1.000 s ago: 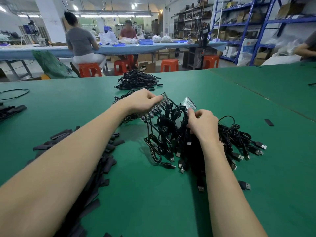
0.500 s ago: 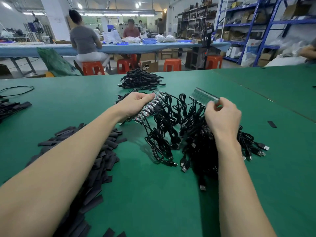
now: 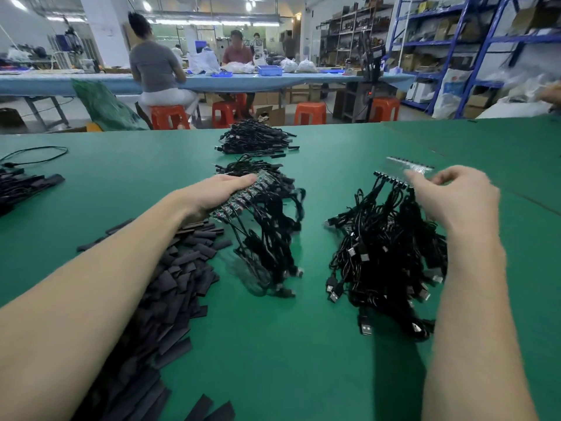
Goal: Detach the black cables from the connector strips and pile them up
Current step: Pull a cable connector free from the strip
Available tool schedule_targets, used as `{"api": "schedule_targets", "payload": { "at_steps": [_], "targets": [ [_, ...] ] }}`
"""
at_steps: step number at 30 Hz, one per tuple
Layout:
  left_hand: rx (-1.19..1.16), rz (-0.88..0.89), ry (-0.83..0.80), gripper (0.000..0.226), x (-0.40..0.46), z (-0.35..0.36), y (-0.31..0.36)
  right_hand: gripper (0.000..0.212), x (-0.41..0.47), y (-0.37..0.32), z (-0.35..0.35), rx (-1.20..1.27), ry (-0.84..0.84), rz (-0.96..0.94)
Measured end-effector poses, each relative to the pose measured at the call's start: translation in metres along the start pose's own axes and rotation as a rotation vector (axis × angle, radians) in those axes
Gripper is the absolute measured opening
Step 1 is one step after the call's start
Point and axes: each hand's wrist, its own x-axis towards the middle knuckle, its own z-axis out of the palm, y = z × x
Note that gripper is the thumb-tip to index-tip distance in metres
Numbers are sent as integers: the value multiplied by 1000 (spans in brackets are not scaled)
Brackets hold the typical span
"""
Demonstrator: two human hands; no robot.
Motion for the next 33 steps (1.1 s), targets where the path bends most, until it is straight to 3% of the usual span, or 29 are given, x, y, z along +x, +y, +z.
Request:
{"api": "schedule_targets", "payload": {
  "at_steps": [4,10,12,15,18,20,24,29,33],
  "targets": [
    [125,14,-189,87,-8,8,22,44,-4,-9,10,-23,-28,17],
    [383,23,-411,91,-22,17,40,23,-16,-25,28,18,-107,-148],
    [428,31,-392,82,-28,19,44,19,-21,-30,37,45,-196,-206],
    [297,157,-202,46,-36,25,40,21,-32,-34,52,91,-426,-236],
    [126,220,-63,32,-45,36,29,27,-43,-33,68,132,-656,-228],
    [69,253,-10,29,-51,39,22,29,-49,-32,79,204,-719,-228],
    [41,223,-48,33,-66,28,12,21,-59,-33,93,358,-804,-228],
    [-94,163,-102,23,-71,25,3,16,-66,-34,104,479,-935,-84],
    [-183,169,-117,16,-66,31,10,31,-67,-31,110,536,-967,17]
  ]
}}
